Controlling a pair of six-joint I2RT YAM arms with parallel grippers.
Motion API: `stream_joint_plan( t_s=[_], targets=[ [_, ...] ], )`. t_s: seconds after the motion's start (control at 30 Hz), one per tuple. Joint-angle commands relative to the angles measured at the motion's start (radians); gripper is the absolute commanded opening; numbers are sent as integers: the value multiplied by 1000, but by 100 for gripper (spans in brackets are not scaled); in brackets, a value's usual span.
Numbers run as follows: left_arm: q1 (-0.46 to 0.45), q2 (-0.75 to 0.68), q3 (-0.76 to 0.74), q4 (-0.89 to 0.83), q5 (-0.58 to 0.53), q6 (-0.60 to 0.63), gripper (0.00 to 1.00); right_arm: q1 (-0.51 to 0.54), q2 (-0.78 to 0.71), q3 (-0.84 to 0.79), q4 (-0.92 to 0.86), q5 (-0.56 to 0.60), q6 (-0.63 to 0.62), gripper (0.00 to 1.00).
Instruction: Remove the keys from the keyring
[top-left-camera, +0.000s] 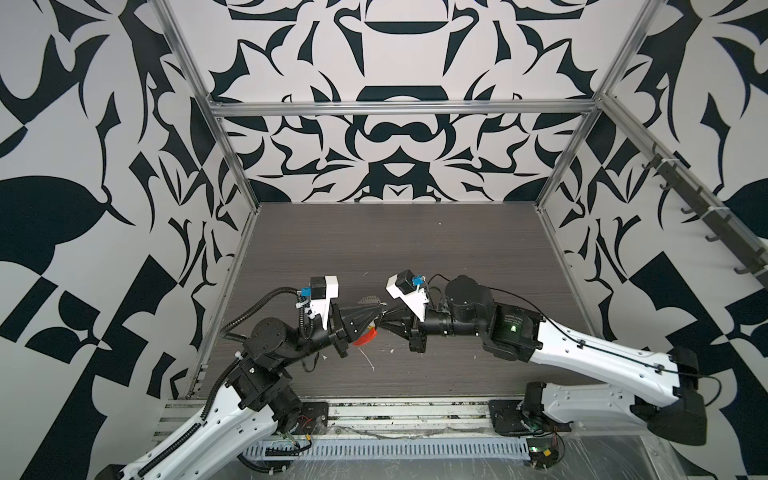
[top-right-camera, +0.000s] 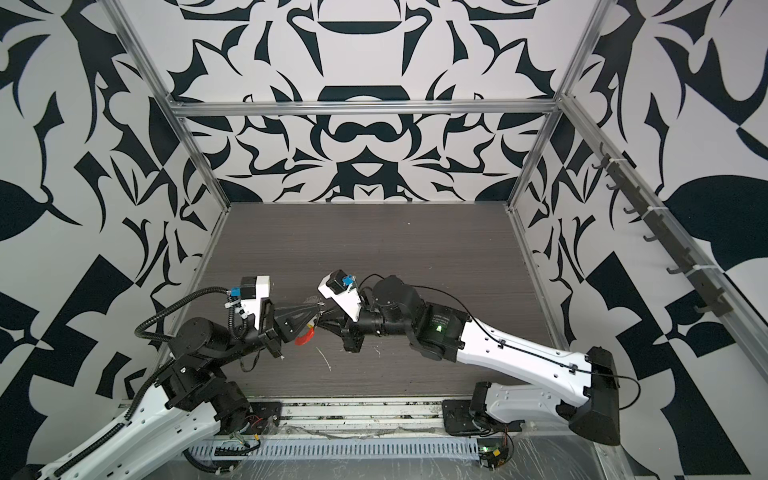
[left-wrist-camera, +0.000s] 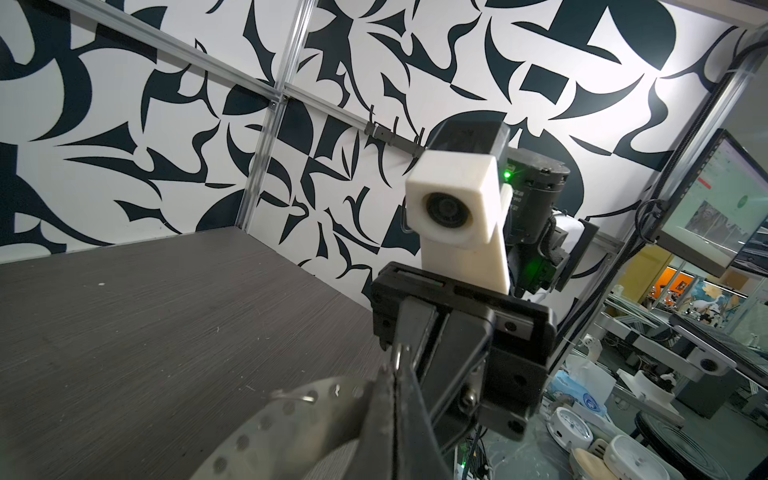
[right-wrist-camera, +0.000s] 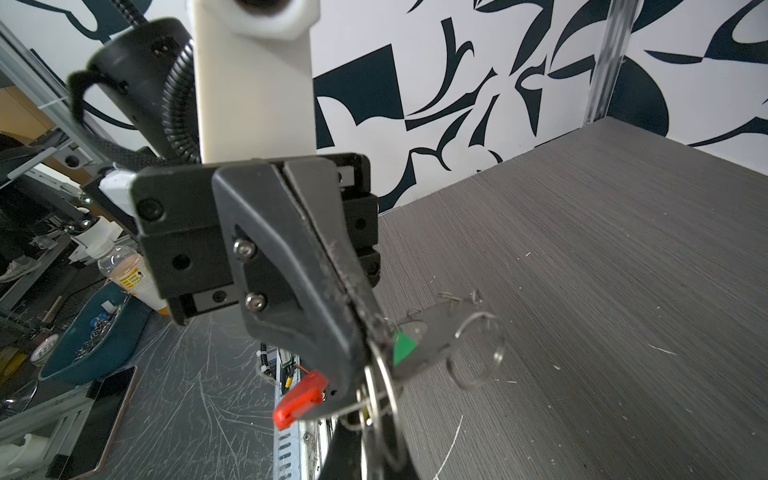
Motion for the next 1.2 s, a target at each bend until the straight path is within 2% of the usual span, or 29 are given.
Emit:
stream_joint_plan(
  t_s=[0.0, 0.07, 0.1, 0.23, 0.27, 0.5, 0.63, 1.0, 1.17],
  targets=[
    [-3, -2, 34, 85, 44, -1, 0, 22, -25, -7, -40, -3, -4, 8],
    [-3, -6, 40, 60, 59, 8, 0, 21, -61, -10, -66, 12, -5, 24],
    [-3, -8, 43, 49, 62, 12, 0, 22, -79, -13, -73, 11, -3, 29],
    [-3, -16, 45, 26, 65, 26, 0, 21, -167, -20, -85, -1, -1, 43],
    [-3, -16, 45, 26, 67, 29, 0, 22, -189, -23, -79, 2, 0, 44],
    [-3, -5, 44, 43, 90, 27, 0, 22, -240, -19, 12, 95, 26, 43],
    [-3, -10, 37, 55, 89, 17, 0, 21, -197, -2, 38, 116, 40, 34],
    [-3, -3, 36, 57, 90, 15, 0, 22, -160, 5, 82, 69, 54, 28],
    [-3, 1, 33, 63, 90, 14, 0, 22, -139, 12, 98, 48, 63, 20]
  ],
)
